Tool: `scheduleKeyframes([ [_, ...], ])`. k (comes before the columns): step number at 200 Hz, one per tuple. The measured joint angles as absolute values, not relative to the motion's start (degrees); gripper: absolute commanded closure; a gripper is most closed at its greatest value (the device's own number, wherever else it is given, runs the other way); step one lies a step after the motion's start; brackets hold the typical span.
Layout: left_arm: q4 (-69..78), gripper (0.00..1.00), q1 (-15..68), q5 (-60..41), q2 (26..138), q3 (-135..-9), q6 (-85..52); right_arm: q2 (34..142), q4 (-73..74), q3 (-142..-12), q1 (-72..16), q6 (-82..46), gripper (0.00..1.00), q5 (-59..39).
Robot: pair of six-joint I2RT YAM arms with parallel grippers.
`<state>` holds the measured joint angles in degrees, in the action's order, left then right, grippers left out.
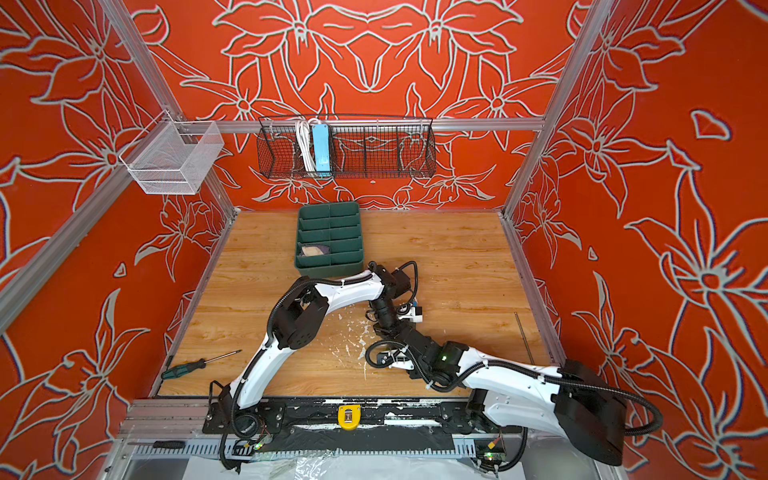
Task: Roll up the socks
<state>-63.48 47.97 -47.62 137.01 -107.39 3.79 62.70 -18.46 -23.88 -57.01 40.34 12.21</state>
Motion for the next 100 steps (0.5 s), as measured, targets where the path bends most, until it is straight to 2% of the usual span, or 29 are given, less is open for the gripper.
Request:
scheduleKeyframes([
  [11, -63.2, 1.0, 47.79, -47.48, 136.51, -106.76, 3.79, 63.16, -19.0, -24.4, -57.06, 40.75, 0.97, 12.4],
  [21, -62.57, 0.94, 47.62, -47.33, 136.07, -106.13, 3.77, 63.46, -19.2, -24.64, -57.1, 40.45, 1.0, 12.56],
  [61, -56.55, 0.61, 47.4, -47.05, 132.29, -100.77, 1.58, 63.92, -19.81, -25.21, -57.14, 40.29, 1.0, 12.43],
  [100, -45.8, 0.47, 46.3, -43.09, 123.87, -91.92, -0.19, 63.2, -20.45, -25.45, -57.1, 39.38, 1.0, 10.61],
])
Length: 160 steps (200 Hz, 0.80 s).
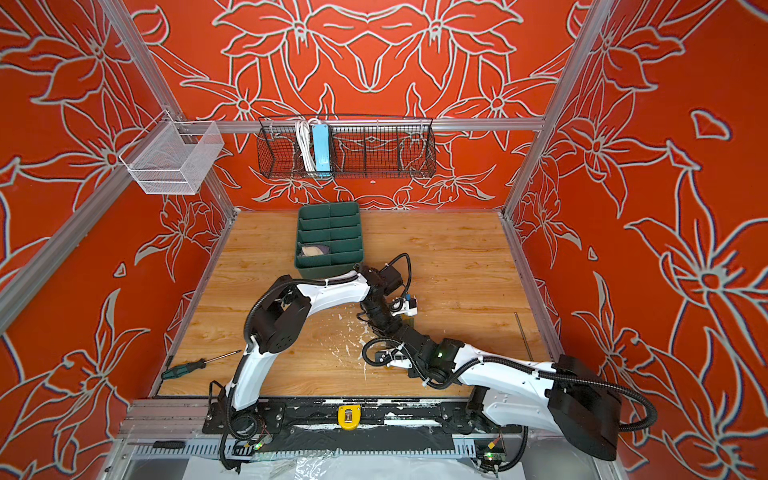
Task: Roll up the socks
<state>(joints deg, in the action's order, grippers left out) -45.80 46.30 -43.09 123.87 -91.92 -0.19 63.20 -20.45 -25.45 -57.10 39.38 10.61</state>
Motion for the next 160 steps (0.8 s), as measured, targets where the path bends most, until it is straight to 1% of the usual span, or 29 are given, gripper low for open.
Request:
scheduleKeyframes([
  [22, -39.57, 0.43, 45.21, -40.45, 117.58, -87.61, -0.45, 62.87, -20.6, -25.61, -57.14, 38.68, 1.0, 7.88],
  [49, -34.09, 0.42, 42.09, -36.36, 108.05, -84.66, 0.47, 62.52, -20.82, -25.67, -57.14, 38.26, 1.0, 5.69],
  [70, -30.2, 0.42, 38.24, -32.36, 99.35, -82.26, 1.69, 62.24, -20.97, -25.67, -56.86, 37.93, 1.0, 4.21],
  [79, -28.49, 0.39, 36.58, -30.26, 95.02, -80.49, 2.57, 62.11, -21.06, -25.67, -56.45, 37.63, 1.0, 3.49],
  [89, -26.26, 0.39, 35.2, -28.1, 89.71, -77.34, 3.79, 61.95, -21.17, -25.69, -55.81, 37.3, 1.0, 2.68],
  [112, -22.44, 0.4, 34.72, -26.59, 75.02, -67.42, 10.44, 61.93, -21.98, -26.22, -54.3, 36.38, 1.0, 0.38],
  [129, -20.03, 0.4, 35.88, -26.7, 63.42, -58.83, 18.59, 62.02, -22.46, -26.52, -53.06, 35.53, 1.0, -1.34],
  [151, -18.94, 0.39, 39.07, -26.46, 48.8, -47.48, 30.26, 62.65, -23.16, -27.2, -51.72, 34.87, 1.0, -3.16],
  [160, -18.92, 0.38, 41.58, -25.63, 43.79, -43.7, 35.27, 63.16, -23.42, -27.55, -51.35, 34.63, 1.0, -3.68],
])
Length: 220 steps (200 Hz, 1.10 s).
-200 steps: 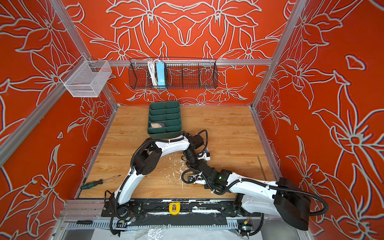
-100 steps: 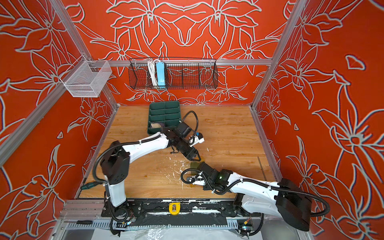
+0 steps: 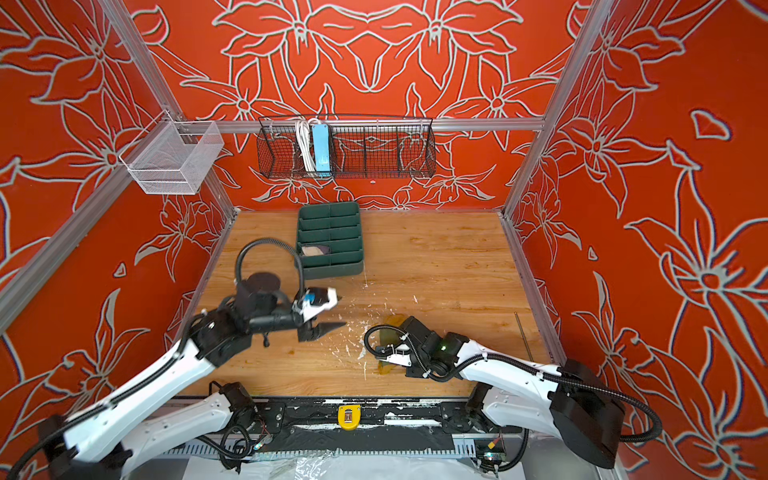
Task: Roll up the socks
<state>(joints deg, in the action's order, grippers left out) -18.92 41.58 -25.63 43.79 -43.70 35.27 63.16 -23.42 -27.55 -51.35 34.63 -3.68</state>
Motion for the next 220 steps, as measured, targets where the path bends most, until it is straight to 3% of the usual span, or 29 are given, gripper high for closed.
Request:
scheduleKeyframes([
  [29, -18.81, 0.23, 52.93, -17.56, 38.06, -39.13, 45.43, 65.12, -24.49, -29.1, -50.11, 34.22, 1.0, -5.5],
  [47, -18.0, 0.22, 59.55, -12.03, 40.73, -37.93, 50.24, 65.89, -24.99, -29.67, -49.65, 34.22, 1.0, -6.2],
  [88, -12.99, 0.22, 71.05, -2.66, 60.2, -37.01, 53.1, 66.48, -25.61, -30.26, -48.73, 34.22, 1.0, -7.51],
  [127, 0.6, 0.23, 74.39, 6.17, 75.09, -35.62, 50.41, 67.75, -26.63, -31.38, -47.59, 34.22, 1.0, -9.04],
  [183, 16.36, 0.28, 75.92, 17.54, 92.09, -38.3, 48.8, 68.71, -27.03, -32.42, -46.33, 31.51, 1.0, -9.17],
  [220, 19.84, 0.47, 75.7, 23.75, 95.79, -39.44, 46.11, 68.71, -28.08, -33.12, -46.06, 31.46, 1.0, -9.47],
])
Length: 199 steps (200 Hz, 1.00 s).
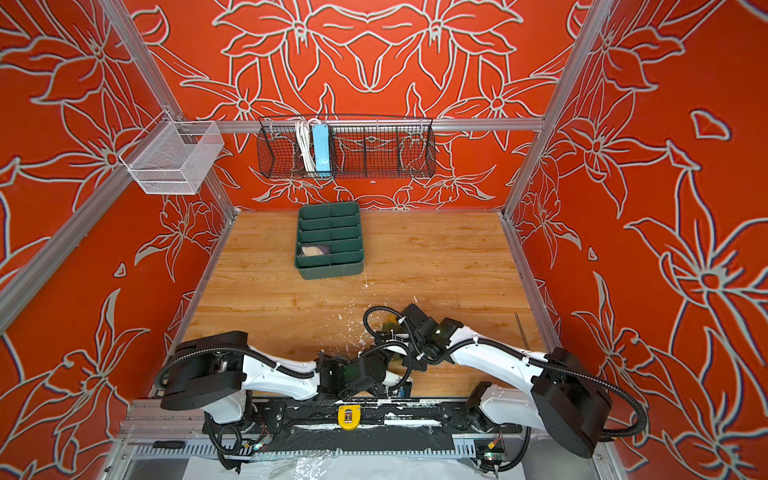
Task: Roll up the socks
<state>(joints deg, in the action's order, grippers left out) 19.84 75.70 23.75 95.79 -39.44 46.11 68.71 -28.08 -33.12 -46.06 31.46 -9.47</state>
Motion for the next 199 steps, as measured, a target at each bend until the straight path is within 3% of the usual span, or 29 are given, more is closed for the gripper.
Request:
scheduleKeyframes([
  [27, 20.32, 0.55, 74.56, 26.28, 96.12, -39.72, 45.1, 68.73, -28.93, -33.82, -45.89, 31.31, 1.0, -9.54],
  [56, 19.4, 0.8, 74.26, 25.3, 96.27, -40.34, 46.5, 68.75, -29.82, -33.98, -45.8, 32.64, 1.0, -9.5],
  [87, 14.81, 0.98, 73.84, 23.44, 97.12, -43.07, 45.28, 67.99, -30.85, -33.98, -45.3, 32.18, 1.0, -9.04],
  [106, 10.9, 1.0, 73.8, 21.67, 97.95, -45.65, 43.59, 67.29, -31.55, -33.98, -44.93, 31.73, 1.0, -8.95],
  [125, 6.92, 1.0, 73.78, 19.94, 98.96, -48.49, 42.15, 66.57, -32.34, -33.98, -44.73, 31.38, 0.61, -8.05],
  [126, 6.63, 1.0, 73.78, 19.77, 99.07, -48.69, 42.11, 66.5, -32.42, -33.98, -44.71, 31.31, 0.55, -7.99],
  [131, 5.76, 1.0, 73.76, 19.4, 99.26, -49.3, 41.74, 66.3, -32.56, -33.98, -44.69, 31.48, 0.43, -7.62],
  [140, 4.29, 1.0, 73.65, 18.57, 99.74, -50.13, 41.06, 65.63, -32.75, -33.98, -44.64, 31.79, 0.3, -6.94],
  [199, 3.7, 1.0, 71.55, 14.59, 100.14, -52.16, 37.19, 62.52, -35.38, -36.56, -40.91, 34.33, 0.26, -2.48],
])
